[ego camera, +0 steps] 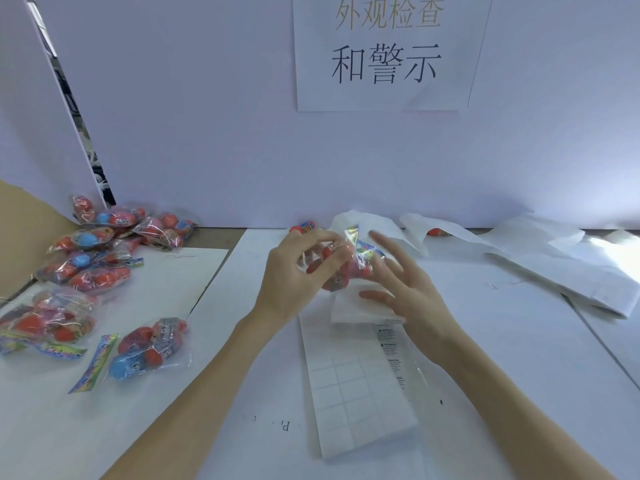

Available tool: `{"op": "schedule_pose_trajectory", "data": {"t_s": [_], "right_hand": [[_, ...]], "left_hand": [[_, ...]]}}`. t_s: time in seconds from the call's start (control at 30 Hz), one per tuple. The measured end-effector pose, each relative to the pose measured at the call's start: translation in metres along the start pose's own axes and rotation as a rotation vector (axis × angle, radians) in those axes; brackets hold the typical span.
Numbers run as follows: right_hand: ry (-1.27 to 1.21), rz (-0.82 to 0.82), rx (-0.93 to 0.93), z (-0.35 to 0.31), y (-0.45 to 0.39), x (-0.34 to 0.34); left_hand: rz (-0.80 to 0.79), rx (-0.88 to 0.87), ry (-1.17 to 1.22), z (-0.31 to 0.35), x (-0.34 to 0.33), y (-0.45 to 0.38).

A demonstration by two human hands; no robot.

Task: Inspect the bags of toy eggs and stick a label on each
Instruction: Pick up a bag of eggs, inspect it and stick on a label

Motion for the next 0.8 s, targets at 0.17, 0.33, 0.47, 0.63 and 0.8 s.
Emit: {"op": "schedule_pose_trajectory", "data": {"t_s": [0.17, 0.33, 0.47, 0.63, 0.8], "right_hand": [[0.116, 0.025, 0.024, 0.003, -0.001, -0.002], [0.132, 0.151, 0.005, 0.008, -0.005, 0.011], [0.187, 0.091, -0.044, 0.01, -0.007, 0.014], [0.257, 0.109, -0.007, 0.009, -0.005, 0.012], [0.23, 0.197, -0.065, 0.012, -0.007, 0.019]], "left_hand": [[-0.08, 0.035, 0.015, -0.006, -0.005, 0.002], [-0.187, 0.275, 0.122, -0.019, -0.011, 0.0], [-0.189, 0.301, 0.161, -0.03, -0.013, 0.002], [-0.228, 0.29, 0.168, -0.032, -0.016, 0.002], [-0.188, 0.352, 0.238, -0.034, -0.01, -0.003]]}}
Point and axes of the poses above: each hand's wrist, its own y-axis away from the middle knuckle, its own x-axis out of the back of the hand, z = x × y, the point moved 4 cm from there along -y, towards the middle knuckle, and after that the axes turned 5 degrees about x, right-handed, at the moved point
